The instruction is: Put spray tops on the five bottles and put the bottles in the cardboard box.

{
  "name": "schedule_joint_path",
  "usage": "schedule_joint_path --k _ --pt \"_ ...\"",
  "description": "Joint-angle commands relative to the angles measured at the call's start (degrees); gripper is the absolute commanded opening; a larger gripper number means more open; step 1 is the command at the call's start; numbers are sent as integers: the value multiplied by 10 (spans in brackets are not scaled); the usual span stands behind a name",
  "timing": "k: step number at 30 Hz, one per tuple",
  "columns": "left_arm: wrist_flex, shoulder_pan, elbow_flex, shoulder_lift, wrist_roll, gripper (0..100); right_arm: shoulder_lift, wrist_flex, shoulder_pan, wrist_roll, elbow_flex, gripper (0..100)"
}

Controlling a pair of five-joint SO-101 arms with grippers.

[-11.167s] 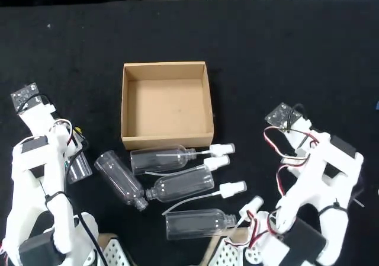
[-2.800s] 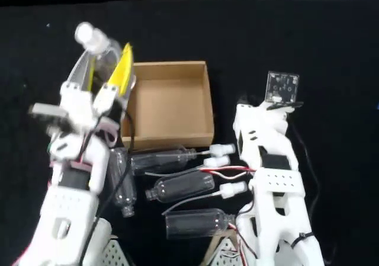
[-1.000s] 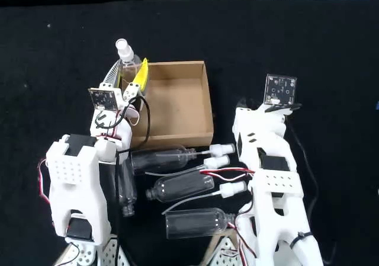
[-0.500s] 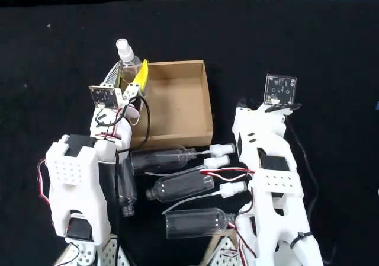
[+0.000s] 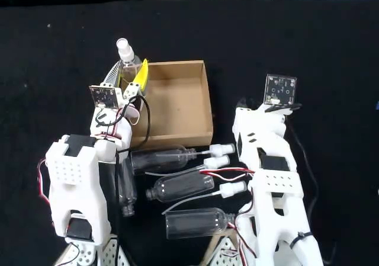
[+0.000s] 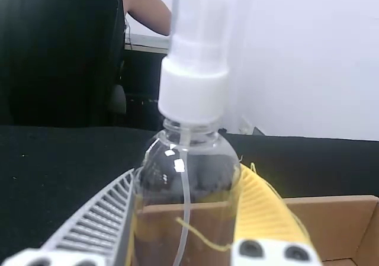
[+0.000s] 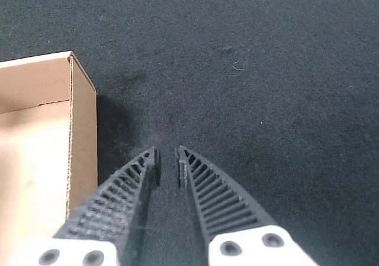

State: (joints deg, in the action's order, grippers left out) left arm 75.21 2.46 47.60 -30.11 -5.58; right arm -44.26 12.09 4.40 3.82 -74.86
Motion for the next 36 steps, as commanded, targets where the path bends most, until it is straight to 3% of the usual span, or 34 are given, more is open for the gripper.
schedule_joint_path --k 1,5,32,36 --pt "2 -1 -17 5 0 182 -16 -18 14 -1 2 42" --pt "4 -1 -6 5 -2 249 -16 -18 14 -1 2 42" --pt "-1 -4 0 40 1 255 -17 -18 14 -1 -2 42" --pt "-97 -8 -5 76 1 282 -17 -18 14 -1 -2 42"
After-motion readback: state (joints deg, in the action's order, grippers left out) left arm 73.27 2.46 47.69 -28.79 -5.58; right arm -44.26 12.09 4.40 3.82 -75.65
